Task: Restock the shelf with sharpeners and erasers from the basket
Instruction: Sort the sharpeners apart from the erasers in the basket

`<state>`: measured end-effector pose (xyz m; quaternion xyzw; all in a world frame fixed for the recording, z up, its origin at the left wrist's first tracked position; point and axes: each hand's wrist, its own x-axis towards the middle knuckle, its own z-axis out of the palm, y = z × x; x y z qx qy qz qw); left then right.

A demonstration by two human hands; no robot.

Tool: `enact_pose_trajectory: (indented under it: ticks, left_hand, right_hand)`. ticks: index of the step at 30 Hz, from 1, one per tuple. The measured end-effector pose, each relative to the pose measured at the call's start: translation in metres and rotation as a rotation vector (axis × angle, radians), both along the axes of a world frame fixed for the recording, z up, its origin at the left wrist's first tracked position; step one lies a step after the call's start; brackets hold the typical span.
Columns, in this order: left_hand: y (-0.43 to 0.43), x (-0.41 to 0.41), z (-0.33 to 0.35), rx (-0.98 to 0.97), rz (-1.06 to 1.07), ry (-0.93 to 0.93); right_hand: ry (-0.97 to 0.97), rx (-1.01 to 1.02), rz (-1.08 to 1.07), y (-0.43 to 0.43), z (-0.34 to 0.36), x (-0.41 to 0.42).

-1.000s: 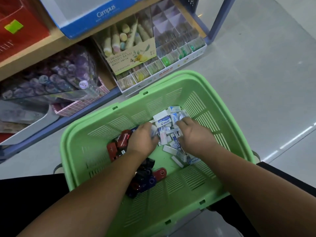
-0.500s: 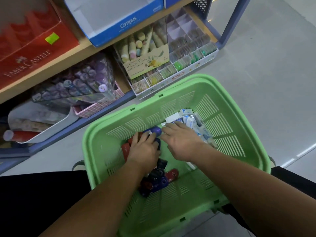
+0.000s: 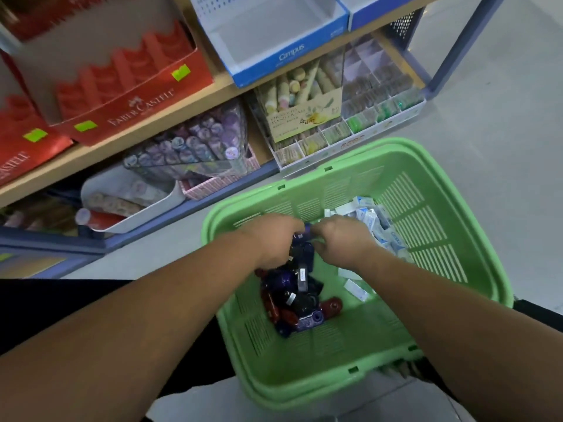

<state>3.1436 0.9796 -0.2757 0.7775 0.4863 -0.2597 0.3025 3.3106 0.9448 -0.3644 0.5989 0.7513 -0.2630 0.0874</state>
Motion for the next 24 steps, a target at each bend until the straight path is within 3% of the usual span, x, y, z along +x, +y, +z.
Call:
enact_pose_trajectory:
  ticks: [4,9,14,20,24]
  left_hand:
    - [-0.014,-0.039,0.018,0.059,-0.149,0.110]
    - [-0.024,-0.052,0.022,0.204,-0.282,0.222]
    - [-0.029,-0.065,0.016,0.252,-0.191,0.286]
    - [-0.024,-0.081,0.013,0.195,0.084,0.195]
    - [-0.027,-0.079,0.009,0.207,0.062,0.297]
  right_hand:
    - [-0.119,-0.057,-0.141,-0.004,0.018,0.033]
    - [-0.228,-0.204,-0.068,-0.021,0.007,0.061]
    - [-0.153,-0.223,-0.040,-0.027,-0.014,0.051]
    - [-0.082,-0.265,0.042,0.004,-0.016,0.033]
    - [-0.245,-0.067,0.104,0.017,-0.008,0.018]
